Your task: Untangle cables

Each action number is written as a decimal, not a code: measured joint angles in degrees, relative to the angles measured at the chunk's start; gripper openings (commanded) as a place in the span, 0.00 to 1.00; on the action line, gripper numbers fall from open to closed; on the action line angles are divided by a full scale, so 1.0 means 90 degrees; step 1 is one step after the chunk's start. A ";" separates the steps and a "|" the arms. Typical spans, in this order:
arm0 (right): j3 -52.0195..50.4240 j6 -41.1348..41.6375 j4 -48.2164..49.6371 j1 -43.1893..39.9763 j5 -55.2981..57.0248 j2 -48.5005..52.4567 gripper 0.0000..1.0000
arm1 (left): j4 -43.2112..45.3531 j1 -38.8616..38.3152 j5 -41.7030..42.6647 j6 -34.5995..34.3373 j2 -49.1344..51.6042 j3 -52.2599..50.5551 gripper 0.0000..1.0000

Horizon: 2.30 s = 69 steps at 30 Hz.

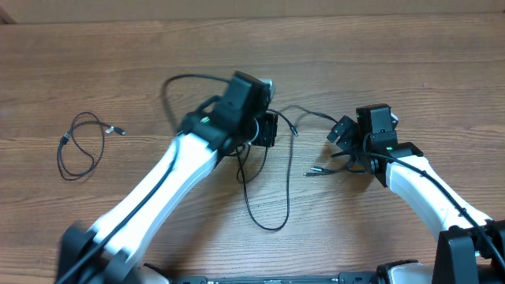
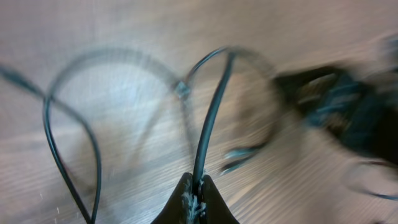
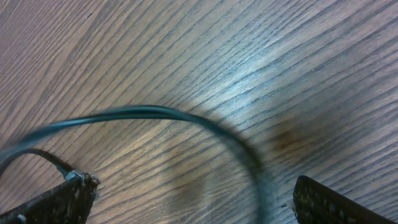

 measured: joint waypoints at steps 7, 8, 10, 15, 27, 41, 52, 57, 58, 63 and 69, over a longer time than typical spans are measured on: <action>0.0000 0.0002 0.0005 0.0000 -0.0005 0.0000 1.00 | 0.0270 0.0000 -0.0024 0.0117 -0.1435 0.0010 0.04; 0.0000 0.0002 0.0000 0.0000 0.0000 0.0000 1.00 | 0.0323 0.0000 -0.0024 0.0119 -0.1591 0.0010 0.04; 0.0000 0.0000 0.0000 0.0000 -0.0002 0.0000 1.00 | 0.0461 0.0000 -0.0027 0.0119 -0.1860 0.0010 0.04; 0.0000 0.0002 0.0000 0.0000 0.0000 0.0000 1.00 | 0.0712 0.0000 -0.0022 0.0119 -0.2305 0.0010 0.04; 0.0000 0.0002 0.0000 0.0000 0.0000 0.0000 1.00 | 0.1416 0.0000 0.0653 0.0427 -0.2382 0.0002 0.04; 0.0000 0.0002 0.0000 0.0000 -0.0002 0.0000 1.00 | -0.1120 -0.0005 -0.1253 -0.0066 -0.1707 0.0000 0.04; 0.0000 0.0000 0.0000 0.0000 -0.0002 0.0000 1.00 | -0.2331 -0.0005 -0.1455 -0.0345 0.0328 -0.0002 0.04; 0.0000 0.0002 0.0000 0.0000 0.0000 0.0000 1.00 | -0.2888 -0.0005 -0.1479 -0.0372 0.0940 -0.0002 0.04; 0.0000 0.0000 0.0000 0.0000 0.0000 0.0000 1.00 | -0.3009 -0.0002 -0.1513 -0.0372 0.1025 -0.0002 0.04; 0.0000 0.0002 0.0000 0.0000 0.0000 0.0000 1.00 | -0.3456 0.0017 -0.1780 -0.0381 0.1326 -0.0002 0.04; 0.0000 0.0000 0.0000 0.0000 0.0000 0.0000 1.00 | -0.3597 0.0209 -0.1909 -0.0391 0.1445 -0.0002 0.10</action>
